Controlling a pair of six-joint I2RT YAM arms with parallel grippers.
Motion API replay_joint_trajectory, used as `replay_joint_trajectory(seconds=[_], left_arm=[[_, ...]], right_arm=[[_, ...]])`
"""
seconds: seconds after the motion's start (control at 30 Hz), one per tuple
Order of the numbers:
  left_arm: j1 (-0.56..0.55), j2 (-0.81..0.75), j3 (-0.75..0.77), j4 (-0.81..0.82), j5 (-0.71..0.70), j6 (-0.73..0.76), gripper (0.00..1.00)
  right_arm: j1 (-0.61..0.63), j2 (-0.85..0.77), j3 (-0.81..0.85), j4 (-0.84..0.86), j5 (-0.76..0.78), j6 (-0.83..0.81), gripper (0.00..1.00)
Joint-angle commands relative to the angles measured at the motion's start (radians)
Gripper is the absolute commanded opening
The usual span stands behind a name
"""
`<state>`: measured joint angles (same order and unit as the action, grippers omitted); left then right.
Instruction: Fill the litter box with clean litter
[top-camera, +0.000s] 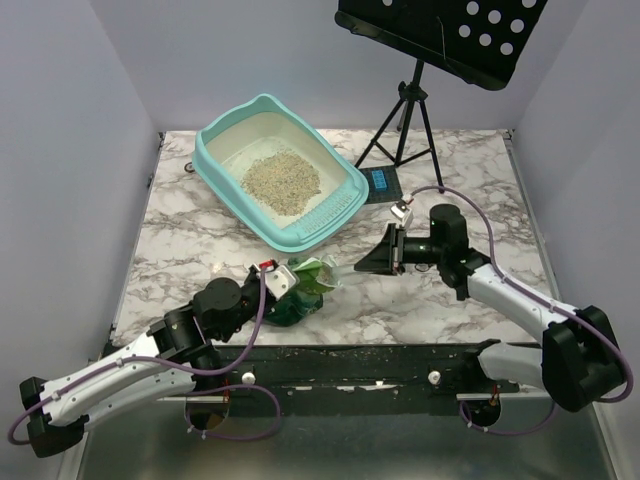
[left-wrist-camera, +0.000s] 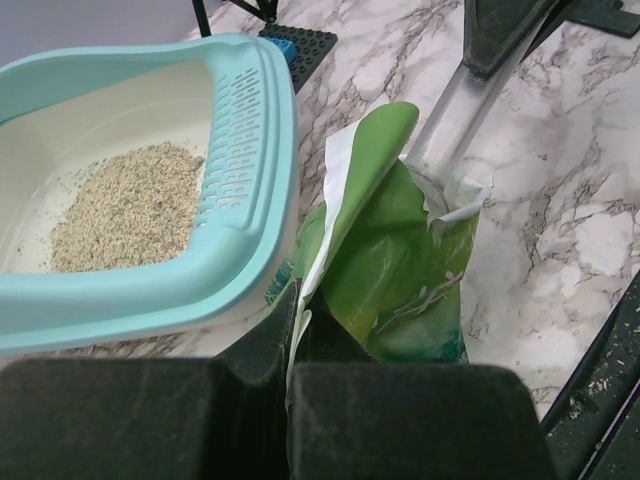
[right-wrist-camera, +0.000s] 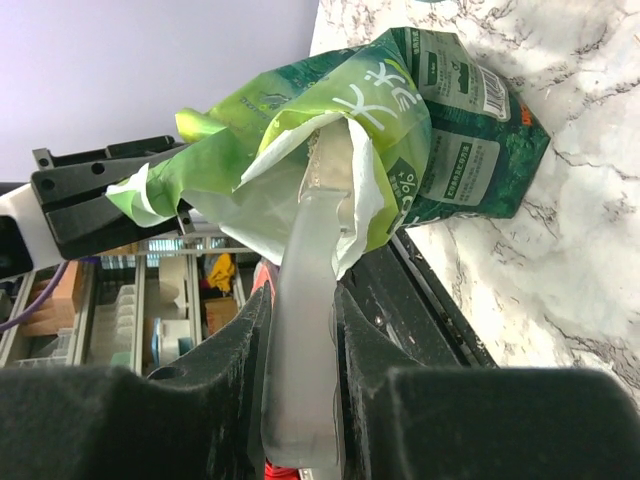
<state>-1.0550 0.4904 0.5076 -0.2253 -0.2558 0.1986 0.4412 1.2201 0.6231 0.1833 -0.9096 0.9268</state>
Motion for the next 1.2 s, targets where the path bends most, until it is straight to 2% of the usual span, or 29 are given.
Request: replay_joint_trajectory(seconds=[0.0,0.37,0.7,1.17], left_arm=[[-0.003,-0.007,-0.035,0.023,0.069,0.010,0.00],[-0.003,0.079,-0.043,0.069,0.076,0.009,0.00],[-0.016,0.204,0.000,0.087,0.066,-0.004,0.00],[-0.023,0.112,-0.060,0.135,0.056,-0.004,0.00]], right_arm=[[-0.065,-0.062,-0.045,0.073,-0.075,0.021,0.01],[-0.177,-0.157,-0.114,0.071,-0.140,0.037,0.01],[-0.182,-0.172,-0.049,-0.090,-0.126,-0.051,0.01],[-0.274,-0.281,-0.177,-0.090,-0.160,-0.023,0.01]])
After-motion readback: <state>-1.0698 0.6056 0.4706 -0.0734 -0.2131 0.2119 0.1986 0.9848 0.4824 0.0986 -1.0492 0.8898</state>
